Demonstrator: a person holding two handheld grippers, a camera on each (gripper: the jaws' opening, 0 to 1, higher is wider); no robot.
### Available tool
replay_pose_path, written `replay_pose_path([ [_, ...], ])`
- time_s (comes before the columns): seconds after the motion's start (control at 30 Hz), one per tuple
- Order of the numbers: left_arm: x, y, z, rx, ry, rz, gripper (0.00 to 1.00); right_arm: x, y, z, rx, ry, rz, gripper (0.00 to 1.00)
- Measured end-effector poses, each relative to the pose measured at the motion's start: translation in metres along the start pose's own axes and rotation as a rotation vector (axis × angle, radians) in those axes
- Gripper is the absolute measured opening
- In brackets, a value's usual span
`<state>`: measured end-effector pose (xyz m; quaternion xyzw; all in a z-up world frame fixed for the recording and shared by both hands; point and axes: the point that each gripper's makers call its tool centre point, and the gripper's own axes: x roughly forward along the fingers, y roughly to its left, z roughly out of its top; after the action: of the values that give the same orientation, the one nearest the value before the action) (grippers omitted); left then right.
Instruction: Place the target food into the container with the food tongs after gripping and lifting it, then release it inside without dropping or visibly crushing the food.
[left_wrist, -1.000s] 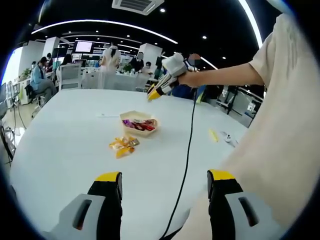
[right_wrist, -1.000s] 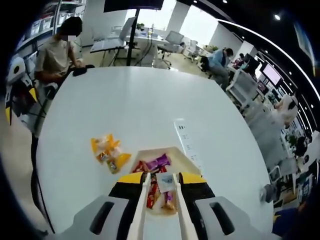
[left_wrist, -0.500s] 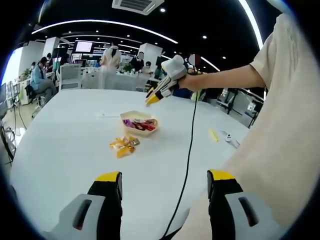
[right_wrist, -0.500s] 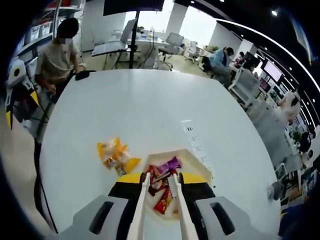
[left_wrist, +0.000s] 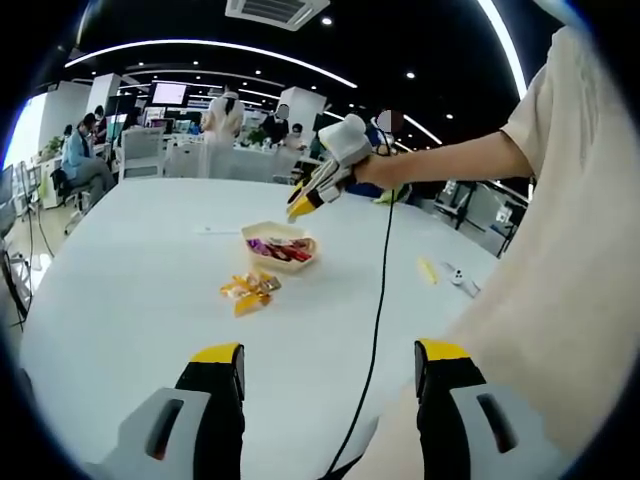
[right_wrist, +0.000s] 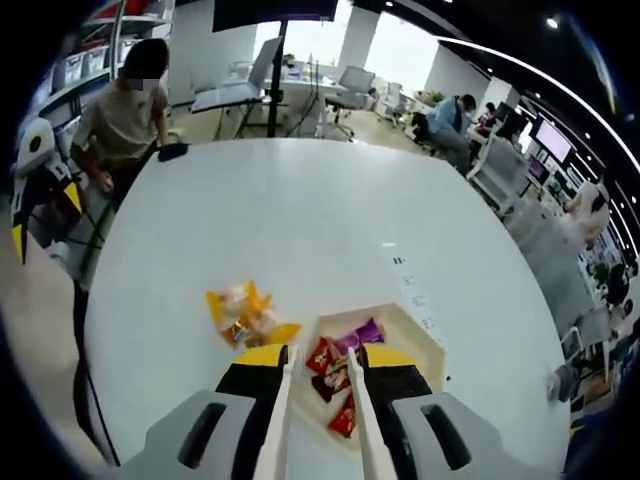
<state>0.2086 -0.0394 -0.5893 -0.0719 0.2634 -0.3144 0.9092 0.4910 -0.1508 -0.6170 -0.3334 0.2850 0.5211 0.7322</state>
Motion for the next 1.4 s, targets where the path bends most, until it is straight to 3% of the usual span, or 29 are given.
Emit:
replay_pose_path([
  [0.93, -0.003, 0.004, -0.007, -0.021, 0.007, 0.012, 0.69, 0.025, 0.035, 0.006, 0.011, -0.017, 0.059, 0.28],
  [1.4, -0.004, 0.012, -0.010, -0.033, 0.008, 0.021, 0.69, 0.039, 0.056, -0.004, -0.054, 0.038, 0.126, 0.28],
])
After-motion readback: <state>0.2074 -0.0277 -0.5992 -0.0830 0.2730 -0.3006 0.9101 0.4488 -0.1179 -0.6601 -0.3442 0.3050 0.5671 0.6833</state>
